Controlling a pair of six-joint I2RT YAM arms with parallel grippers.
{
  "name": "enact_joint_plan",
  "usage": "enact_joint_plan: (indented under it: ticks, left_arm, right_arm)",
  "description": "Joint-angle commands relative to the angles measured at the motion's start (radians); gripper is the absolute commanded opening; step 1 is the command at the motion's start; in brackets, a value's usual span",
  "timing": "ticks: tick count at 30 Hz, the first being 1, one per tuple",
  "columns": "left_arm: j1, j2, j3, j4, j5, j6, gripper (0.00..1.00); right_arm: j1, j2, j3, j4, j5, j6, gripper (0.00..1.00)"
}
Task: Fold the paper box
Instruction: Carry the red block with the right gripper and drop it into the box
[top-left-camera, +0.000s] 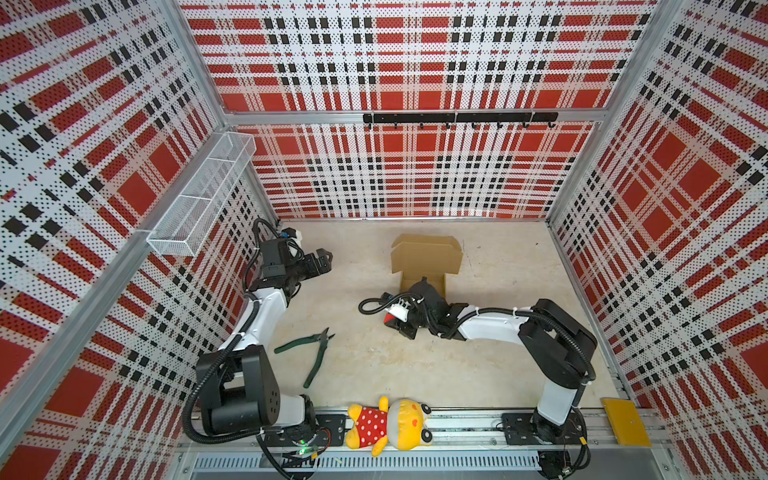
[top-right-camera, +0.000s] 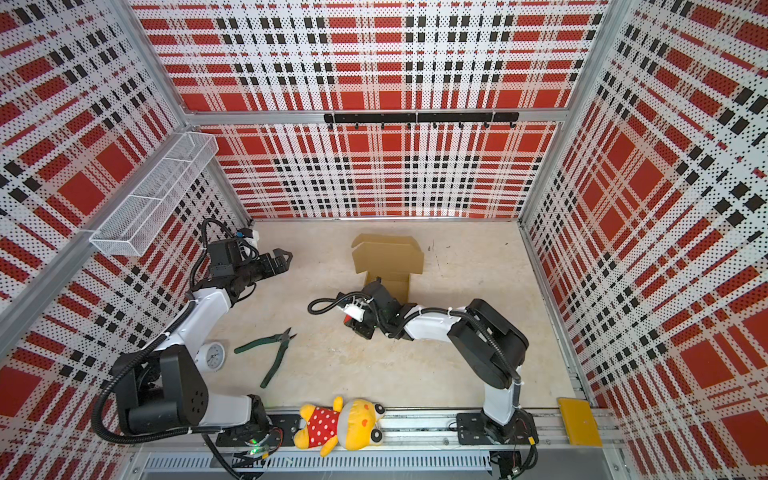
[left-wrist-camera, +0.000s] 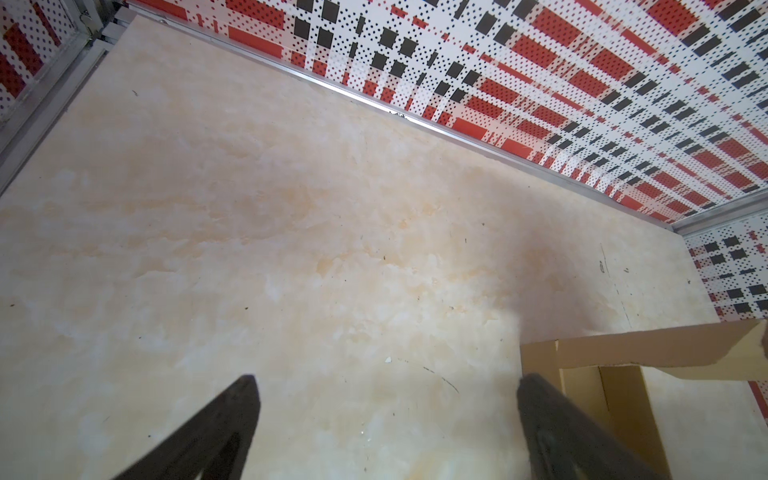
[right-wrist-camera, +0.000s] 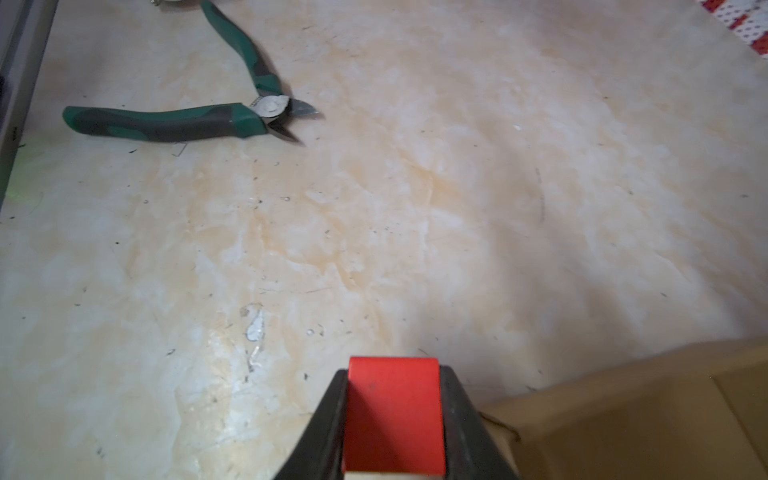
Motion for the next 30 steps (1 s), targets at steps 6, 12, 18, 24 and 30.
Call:
enact_joint_plan:
  ticks: [6,12,18,24,30]
  left_arm:
    - [0.008,0.007,0.001,0.015,0.002,-0.015,1.0]
    - [0.009,0.001,-0.006,0.023,0.002,-0.022,1.0]
    - [0.008,-0.01,0.004,0.014,0.037,-0.052,0.99]
    - [0.007,-0.016,0.001,0.015,0.06,-0.06,1.0]
    - [0.005,-0.012,0.002,0.037,0.181,-0.014,1.0]
  right_arm:
    - [-0.107,-0.098,-0.062,0.084,0.058,0.095,0.33]
    - [-0.174,-0.105,-0.059,0.06,0.159,0.162,0.34]
    - [-0.197,-0.077,-0.021,0.021,0.237,0.2,0.35]
    - [-0.197,-0.047,-0.001,0.03,0.264,0.214,0.5]
    - [-0.199,-0.073,-0.021,0.045,0.285,0.204,0.54]
